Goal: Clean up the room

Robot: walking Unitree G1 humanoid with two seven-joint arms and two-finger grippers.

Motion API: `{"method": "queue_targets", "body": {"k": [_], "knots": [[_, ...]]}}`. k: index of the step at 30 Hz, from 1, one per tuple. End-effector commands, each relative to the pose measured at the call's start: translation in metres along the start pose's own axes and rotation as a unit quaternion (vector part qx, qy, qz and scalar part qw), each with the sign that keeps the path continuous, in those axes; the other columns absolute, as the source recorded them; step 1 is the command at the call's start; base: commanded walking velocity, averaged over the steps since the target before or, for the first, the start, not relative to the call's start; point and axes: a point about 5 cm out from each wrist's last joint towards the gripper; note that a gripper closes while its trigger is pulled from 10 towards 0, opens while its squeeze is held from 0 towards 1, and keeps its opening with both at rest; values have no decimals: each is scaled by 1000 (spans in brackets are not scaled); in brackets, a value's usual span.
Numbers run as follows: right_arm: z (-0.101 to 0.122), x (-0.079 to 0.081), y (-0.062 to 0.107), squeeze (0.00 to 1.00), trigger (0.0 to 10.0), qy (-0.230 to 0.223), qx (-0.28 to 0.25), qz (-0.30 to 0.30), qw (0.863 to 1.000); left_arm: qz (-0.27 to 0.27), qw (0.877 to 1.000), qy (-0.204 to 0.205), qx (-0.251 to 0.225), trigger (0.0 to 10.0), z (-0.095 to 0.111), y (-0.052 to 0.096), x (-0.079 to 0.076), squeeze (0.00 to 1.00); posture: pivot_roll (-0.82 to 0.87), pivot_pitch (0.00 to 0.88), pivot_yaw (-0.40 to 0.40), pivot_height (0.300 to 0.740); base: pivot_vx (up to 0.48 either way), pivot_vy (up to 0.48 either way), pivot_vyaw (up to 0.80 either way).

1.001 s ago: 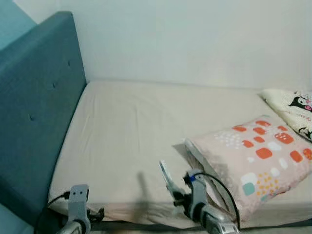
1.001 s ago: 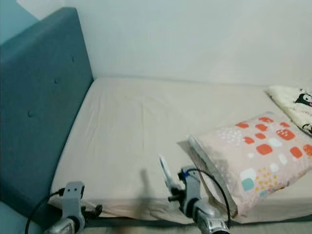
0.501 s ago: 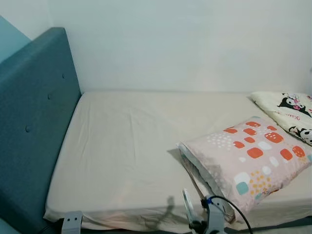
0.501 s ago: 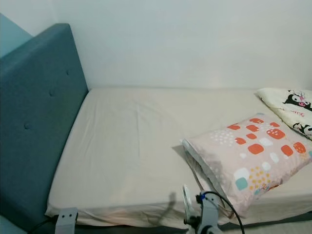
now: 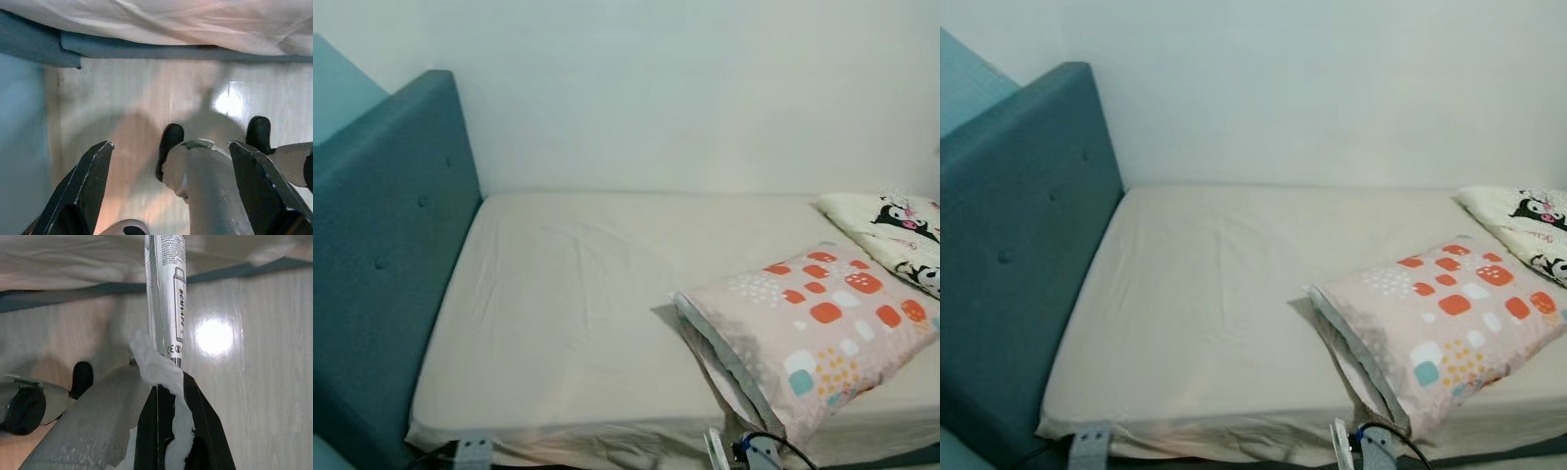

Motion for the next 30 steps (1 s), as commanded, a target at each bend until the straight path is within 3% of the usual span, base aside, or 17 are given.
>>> {"method": "queue_targets", "body": {"k": [1,13,21,30], "knots": [[-5,-4,1,0,10000,6,14,-13,1000,-4,1000,-11,6,10000,2,-1,-7,0,60,0,-83,740,0,0,0],[-11,-3,1,0,10000,8,22,-26,999,-10,999,-30,10,10000,3,-1,-7,0,59,0,-77,740,0,0,0],[-13,-3,1,0,10000,10,31,-29,999,-11,999,-31,9,10000,4,-1,-6,0,60,0,-74,740,0,0,-775],[-19,-24,7,0,10000,10,37,-36,999,-15,999,-30,10,10000,3,-1,-6,0,62,0,-75,740,0,0,-788]]}}
Point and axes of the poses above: a point about 5 cm out from each wrist's last joint towards the gripper, its own y axis pointing back from the gripper into the wrist, its own z axis along the axis of the wrist's last joint, x = y × z, and after that the axes turned 2 degrees about -y, right-handed
